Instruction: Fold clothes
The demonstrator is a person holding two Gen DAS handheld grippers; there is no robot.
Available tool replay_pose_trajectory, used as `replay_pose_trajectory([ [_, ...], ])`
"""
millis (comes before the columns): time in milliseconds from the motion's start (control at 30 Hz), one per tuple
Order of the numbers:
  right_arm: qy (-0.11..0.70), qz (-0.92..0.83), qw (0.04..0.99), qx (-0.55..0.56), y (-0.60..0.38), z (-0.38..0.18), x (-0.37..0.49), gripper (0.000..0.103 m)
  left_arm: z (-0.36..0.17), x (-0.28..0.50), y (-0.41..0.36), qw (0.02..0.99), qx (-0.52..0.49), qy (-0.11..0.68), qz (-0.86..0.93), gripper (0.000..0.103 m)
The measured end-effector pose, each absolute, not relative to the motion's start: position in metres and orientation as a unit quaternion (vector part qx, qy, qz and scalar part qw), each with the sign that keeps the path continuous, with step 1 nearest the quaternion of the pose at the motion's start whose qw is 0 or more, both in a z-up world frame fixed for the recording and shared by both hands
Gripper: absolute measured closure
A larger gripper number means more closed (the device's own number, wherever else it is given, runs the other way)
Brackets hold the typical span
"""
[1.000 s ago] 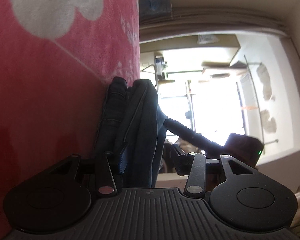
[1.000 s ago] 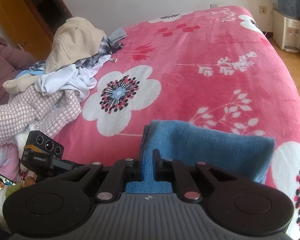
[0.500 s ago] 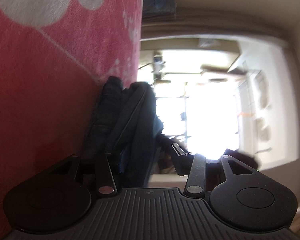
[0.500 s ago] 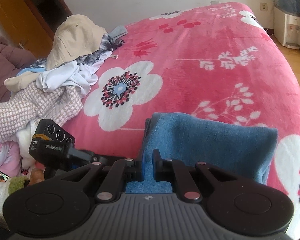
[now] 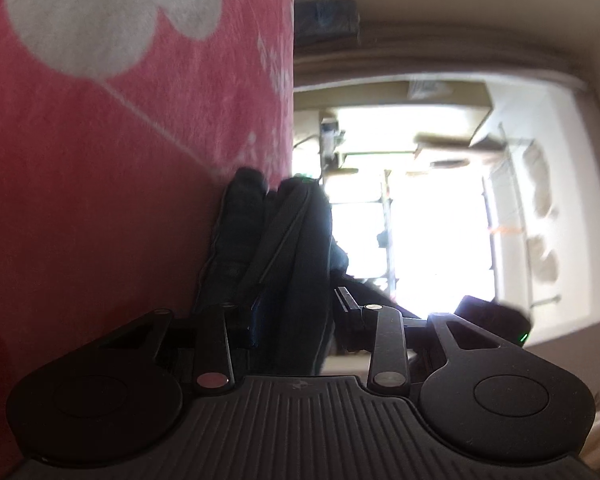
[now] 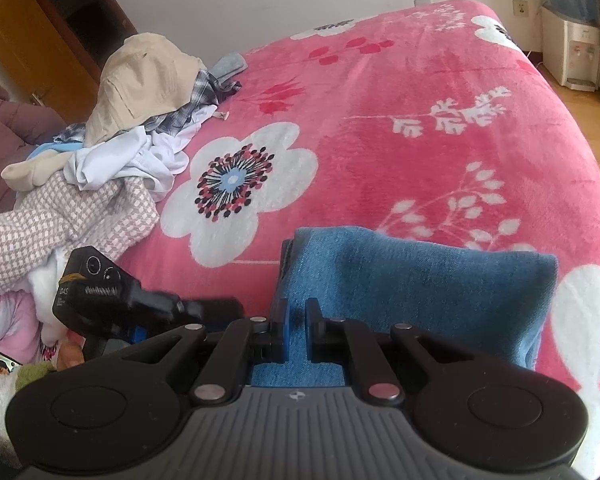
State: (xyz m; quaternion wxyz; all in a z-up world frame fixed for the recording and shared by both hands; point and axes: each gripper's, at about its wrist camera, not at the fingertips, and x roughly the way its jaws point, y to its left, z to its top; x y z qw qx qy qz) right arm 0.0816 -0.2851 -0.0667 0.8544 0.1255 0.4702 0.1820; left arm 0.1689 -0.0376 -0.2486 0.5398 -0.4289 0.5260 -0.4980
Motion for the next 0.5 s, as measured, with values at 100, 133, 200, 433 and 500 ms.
replay_pose_trajectory([
  [100,0.471,0.179,0.855,0.127,-0.285,-0.068,0.081,0.095,-0.243,0.169,-0.044,0.540,-0.422,0.524,-0.507,0.073],
  [133,0.470,0.177,0.855,0.128,-0.285,-0.068,0.081,0.095,-0.241,0.169,-0.046,0.541,-0.420,0.522,-0.509,0.082],
  [200,0.469,0.176,0.856,0.128,-0.286,-0.067,0.080,0.095,-0.240,0.169,-0.045,0.546,-0.419,0.518,-0.507,0.091],
  [433,0.466,0.167,0.860,0.126,-0.290,-0.068,0.078,0.095,-0.224,0.155,-0.033,0.594,-0.415,0.476,-0.499,0.101],
  [500,0.466,0.164,0.860,0.129,-0.291,-0.069,0.079,0.095,-0.219,0.152,-0.033,0.614,-0.404,0.473,-0.486,0.101],
])
